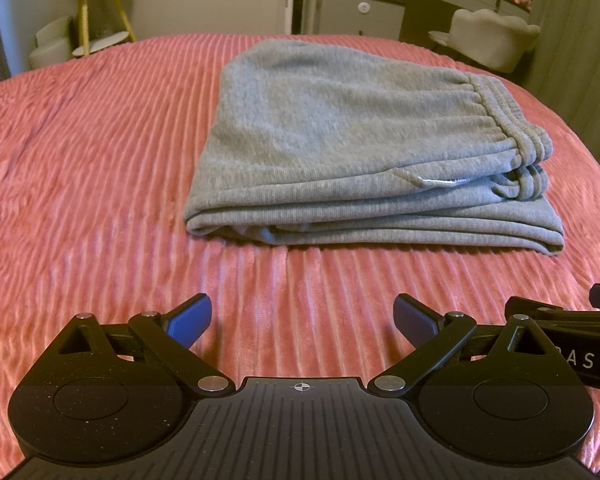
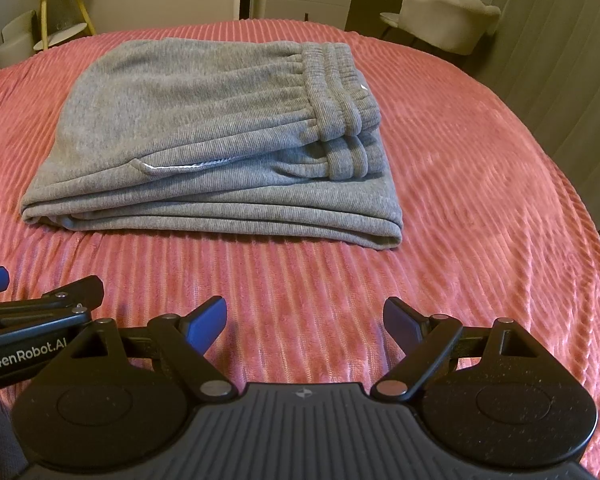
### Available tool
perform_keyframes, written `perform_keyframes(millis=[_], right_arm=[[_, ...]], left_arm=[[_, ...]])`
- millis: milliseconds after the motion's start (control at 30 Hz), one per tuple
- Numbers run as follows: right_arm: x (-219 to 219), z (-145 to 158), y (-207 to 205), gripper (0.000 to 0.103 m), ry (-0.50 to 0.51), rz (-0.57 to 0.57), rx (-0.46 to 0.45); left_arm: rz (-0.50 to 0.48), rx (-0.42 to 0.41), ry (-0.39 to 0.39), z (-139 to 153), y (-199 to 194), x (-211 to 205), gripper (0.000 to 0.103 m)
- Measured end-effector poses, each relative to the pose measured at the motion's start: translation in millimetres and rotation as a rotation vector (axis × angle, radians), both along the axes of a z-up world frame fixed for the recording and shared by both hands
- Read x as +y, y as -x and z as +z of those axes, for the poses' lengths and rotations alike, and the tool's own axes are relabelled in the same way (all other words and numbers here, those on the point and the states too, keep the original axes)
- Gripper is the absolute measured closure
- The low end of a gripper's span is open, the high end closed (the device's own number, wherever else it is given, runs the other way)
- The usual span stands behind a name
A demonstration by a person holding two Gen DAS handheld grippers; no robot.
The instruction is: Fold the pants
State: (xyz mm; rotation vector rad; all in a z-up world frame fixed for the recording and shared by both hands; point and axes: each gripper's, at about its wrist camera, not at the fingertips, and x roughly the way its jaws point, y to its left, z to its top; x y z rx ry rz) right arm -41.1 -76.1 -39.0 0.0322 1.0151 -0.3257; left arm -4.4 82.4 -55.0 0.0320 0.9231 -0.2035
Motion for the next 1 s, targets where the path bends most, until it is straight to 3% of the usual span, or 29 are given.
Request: perform_keyframes(millis=[1000], right_arm=[[1.6, 0.5, -1.4, 0.017, 0.025, 0.005, 0.004]], left_arm=[[-0.003, 0.014, 0.011, -1.3, -1.4, 0.7, 0.003]])
